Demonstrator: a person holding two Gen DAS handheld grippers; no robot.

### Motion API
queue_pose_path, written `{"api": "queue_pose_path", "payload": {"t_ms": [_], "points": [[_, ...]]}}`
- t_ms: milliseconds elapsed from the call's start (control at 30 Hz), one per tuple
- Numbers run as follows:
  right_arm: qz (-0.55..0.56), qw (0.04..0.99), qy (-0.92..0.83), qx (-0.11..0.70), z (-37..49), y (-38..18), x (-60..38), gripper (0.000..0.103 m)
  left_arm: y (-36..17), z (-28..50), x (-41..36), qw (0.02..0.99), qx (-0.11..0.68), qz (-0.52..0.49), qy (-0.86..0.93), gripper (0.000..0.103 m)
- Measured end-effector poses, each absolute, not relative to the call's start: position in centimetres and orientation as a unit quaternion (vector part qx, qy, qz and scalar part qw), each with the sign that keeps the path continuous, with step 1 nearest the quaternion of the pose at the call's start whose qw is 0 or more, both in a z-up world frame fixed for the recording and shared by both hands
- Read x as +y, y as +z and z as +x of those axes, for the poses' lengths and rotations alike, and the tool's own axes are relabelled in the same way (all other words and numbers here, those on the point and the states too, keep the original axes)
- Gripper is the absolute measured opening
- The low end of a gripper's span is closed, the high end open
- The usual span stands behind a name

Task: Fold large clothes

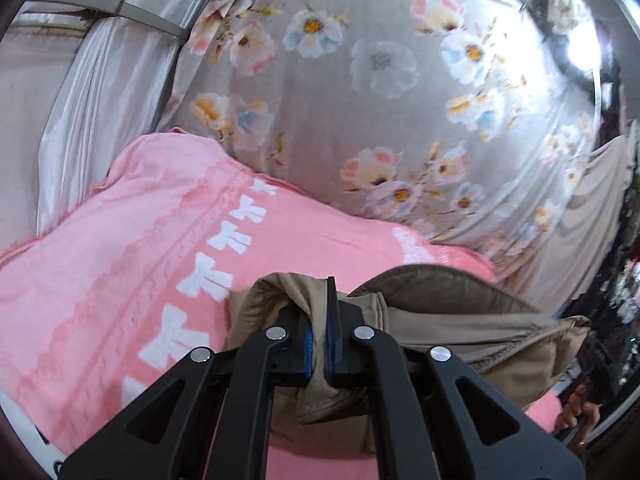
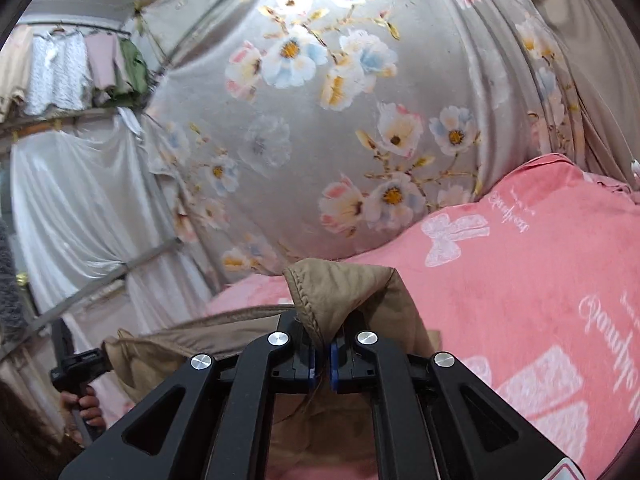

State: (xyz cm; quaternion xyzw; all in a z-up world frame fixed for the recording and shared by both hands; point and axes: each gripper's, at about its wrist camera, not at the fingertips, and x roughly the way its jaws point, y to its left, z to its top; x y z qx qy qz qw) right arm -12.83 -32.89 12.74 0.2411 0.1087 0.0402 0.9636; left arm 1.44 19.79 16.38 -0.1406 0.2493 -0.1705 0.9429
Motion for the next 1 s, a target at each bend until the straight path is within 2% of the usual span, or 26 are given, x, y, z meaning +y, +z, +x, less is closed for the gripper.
{"api": "queue_pose_path", "payload": {"t_ms": [167, 367, 700, 1000], "points": [[0.264, 0.948, -0.031, 0.176, -2.7, 9.5, -33.6, 0.004, 13.5, 10.2, 16.1, 0.946, 0.296, -0.086, -0.104, 0.004], [0.293, 0.921, -0.068, 0.249, 5.6, 3.4, -35.3, 0.004, 6.9, 18.7, 13.2, 0.93, 0.362, -0.038, -0.05, 0.004], [0.28, 0.899, -0.097, 0.322, 10.5, -3.7, -35.3, 0.004, -1.1, 22.6, 12.2, 0.903, 0.427, -0.022, -0.038, 0.006], [0.234, 0.902, -0.112, 0.345, 11.4, -5.9, -33.2, 0.003, -3.3, 22.5, 11.4, 0.907, 0.418, -0.017, -0.041, 0.006]]}}
